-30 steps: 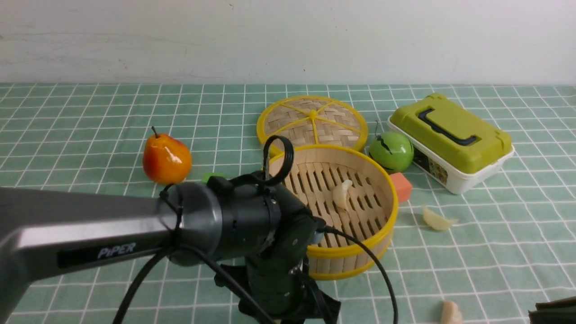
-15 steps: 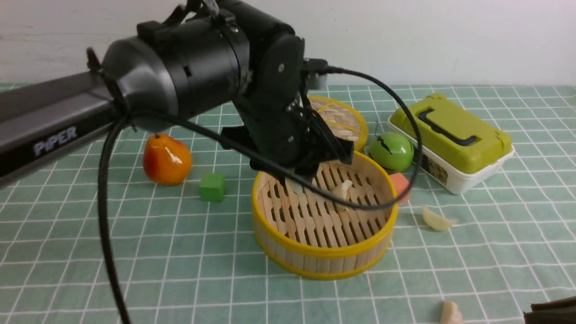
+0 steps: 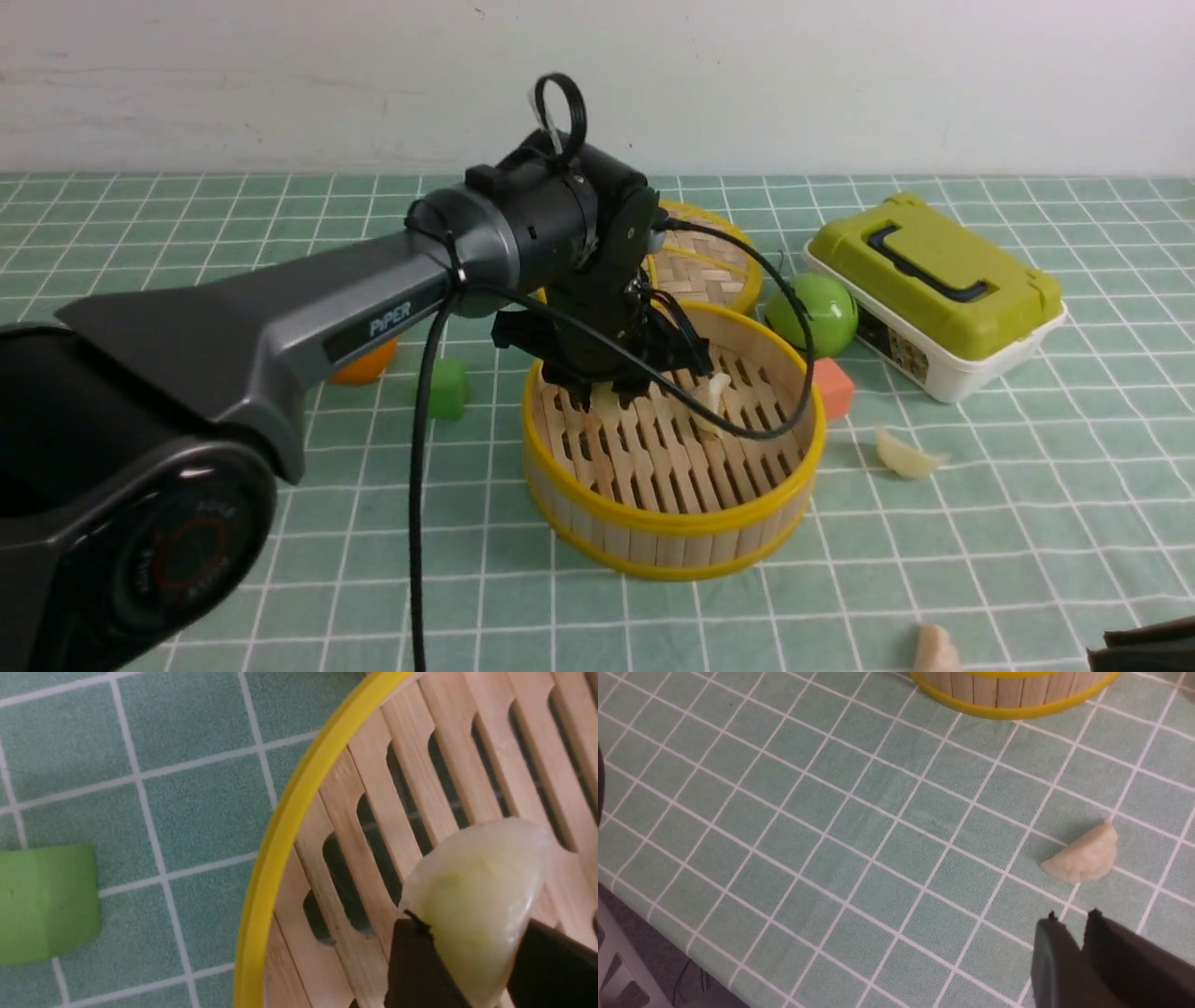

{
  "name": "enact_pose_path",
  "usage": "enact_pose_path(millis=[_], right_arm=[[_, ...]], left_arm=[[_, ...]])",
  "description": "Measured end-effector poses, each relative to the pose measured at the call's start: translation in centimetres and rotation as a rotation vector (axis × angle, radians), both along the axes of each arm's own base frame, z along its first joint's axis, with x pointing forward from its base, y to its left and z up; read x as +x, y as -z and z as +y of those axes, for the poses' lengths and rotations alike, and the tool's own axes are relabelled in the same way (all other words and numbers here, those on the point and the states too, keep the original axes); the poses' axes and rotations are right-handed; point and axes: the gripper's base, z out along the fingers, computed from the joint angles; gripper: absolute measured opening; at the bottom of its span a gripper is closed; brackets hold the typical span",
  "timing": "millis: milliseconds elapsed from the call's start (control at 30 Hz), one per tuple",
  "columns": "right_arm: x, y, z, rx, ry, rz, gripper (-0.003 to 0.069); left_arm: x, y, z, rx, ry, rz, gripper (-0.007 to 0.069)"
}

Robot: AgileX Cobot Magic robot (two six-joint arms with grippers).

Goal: Put the dumplings into the steamer on the table with the blue tablecloth.
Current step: 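Place the dumpling into the bamboo steamer basket with the left gripper, then reach for and grasp a dumpling lying on the table beside the steamer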

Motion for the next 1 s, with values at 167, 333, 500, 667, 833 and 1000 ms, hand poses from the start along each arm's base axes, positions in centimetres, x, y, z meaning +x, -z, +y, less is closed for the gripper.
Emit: enact_pose_path(millis=[167,333,500,667,833,1000], right_arm=[[-0.1,0.1,-0.1,-0.005,0.005,0.017,0.0095],[0.2,0.6,-0.9,-0.079,0.098,0.048,0.0097],[2.1,2.0,-1.5,-0.190,0.209,0.133,0.0105],[5.2,4.2,-0.5,-0.204,0.242,0.225,0.0134],[8.0,6.8,0.8,-0.192,0.253,0.331,0.0239],[11.0,8.9,1.8,-0.225,0.257,0.416,0.0395]], left_arm=[[0.0,0.0,0.0,0.007,0.004,0.003,0.0444],[-1.0,-3.6,1.2,0.087,0.046,0.006,0.0465],[-3.8,-11.1,3.2,0.097,0.089,-0.049,0.0334],[-7.6,-18.4,5.9,0.050,0.126,-0.174,0.0093],[-12.4,-22.1,9.0,0.004,0.126,-0.224,-0.0014],[-18.5,-21.7,12.2,-0.071,0.151,-0.150,-0.0014]])
